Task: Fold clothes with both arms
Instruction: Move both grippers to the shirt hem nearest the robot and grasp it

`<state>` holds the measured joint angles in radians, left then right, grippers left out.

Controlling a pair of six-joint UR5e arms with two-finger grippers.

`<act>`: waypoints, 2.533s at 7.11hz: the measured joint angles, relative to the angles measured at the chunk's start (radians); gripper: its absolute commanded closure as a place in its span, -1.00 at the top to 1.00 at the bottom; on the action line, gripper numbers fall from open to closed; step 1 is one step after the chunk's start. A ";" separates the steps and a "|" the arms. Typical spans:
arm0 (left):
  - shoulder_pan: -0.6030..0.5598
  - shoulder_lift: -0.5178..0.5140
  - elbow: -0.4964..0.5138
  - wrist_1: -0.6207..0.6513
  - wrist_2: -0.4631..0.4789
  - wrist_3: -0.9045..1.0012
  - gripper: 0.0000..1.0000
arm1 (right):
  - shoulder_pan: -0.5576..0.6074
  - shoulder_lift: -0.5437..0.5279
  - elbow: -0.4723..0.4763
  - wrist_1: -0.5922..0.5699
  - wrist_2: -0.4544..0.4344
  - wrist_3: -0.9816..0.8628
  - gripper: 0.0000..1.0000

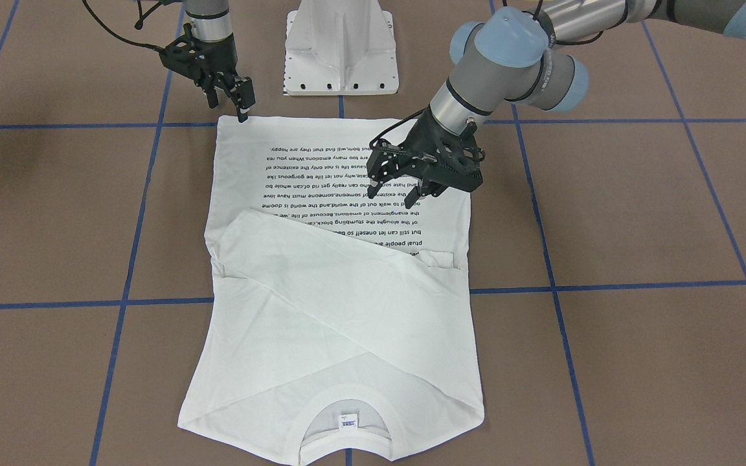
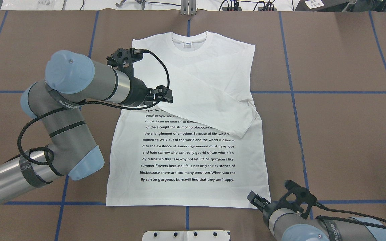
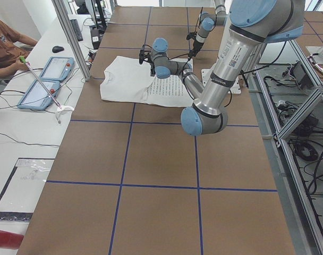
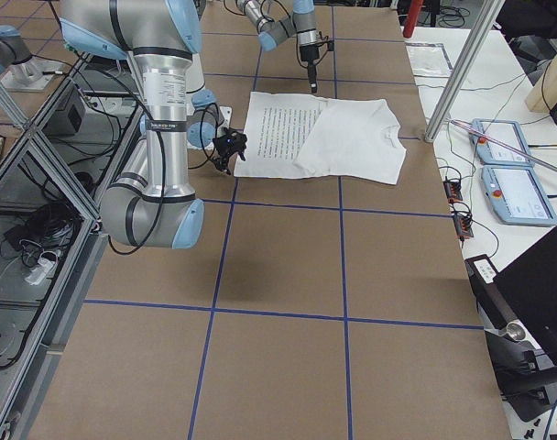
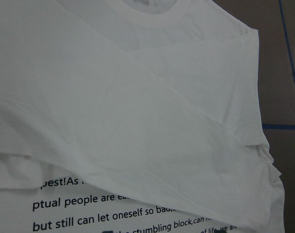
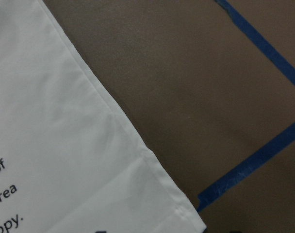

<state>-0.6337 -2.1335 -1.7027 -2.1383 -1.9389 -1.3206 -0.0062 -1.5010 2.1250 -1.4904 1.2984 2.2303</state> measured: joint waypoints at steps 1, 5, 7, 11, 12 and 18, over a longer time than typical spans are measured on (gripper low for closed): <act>0.001 0.004 0.000 -0.004 0.000 0.000 0.52 | -0.001 0.000 -0.009 0.000 0.003 0.001 0.43; 0.002 0.013 -0.001 -0.009 0.000 -0.002 0.52 | -0.001 0.003 -0.017 0.002 0.009 0.013 -1.00; 0.002 0.013 -0.003 -0.009 -0.002 -0.005 0.51 | 0.001 0.002 -0.010 0.002 0.015 0.015 -1.00; 0.076 0.163 -0.148 0.020 0.025 -0.201 0.51 | 0.009 0.003 0.036 0.001 0.039 0.014 -1.00; 0.150 0.259 -0.252 0.072 0.085 -0.245 0.48 | 0.010 0.005 0.038 0.001 0.040 0.014 -1.00; 0.438 0.471 -0.376 0.239 0.277 -0.367 0.32 | 0.009 0.018 0.037 0.002 0.041 0.013 -1.00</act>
<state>-0.1961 -1.6623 -2.0784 -1.8991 -1.6616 -1.6873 0.0030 -1.4830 2.1616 -1.4880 1.3392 2.2434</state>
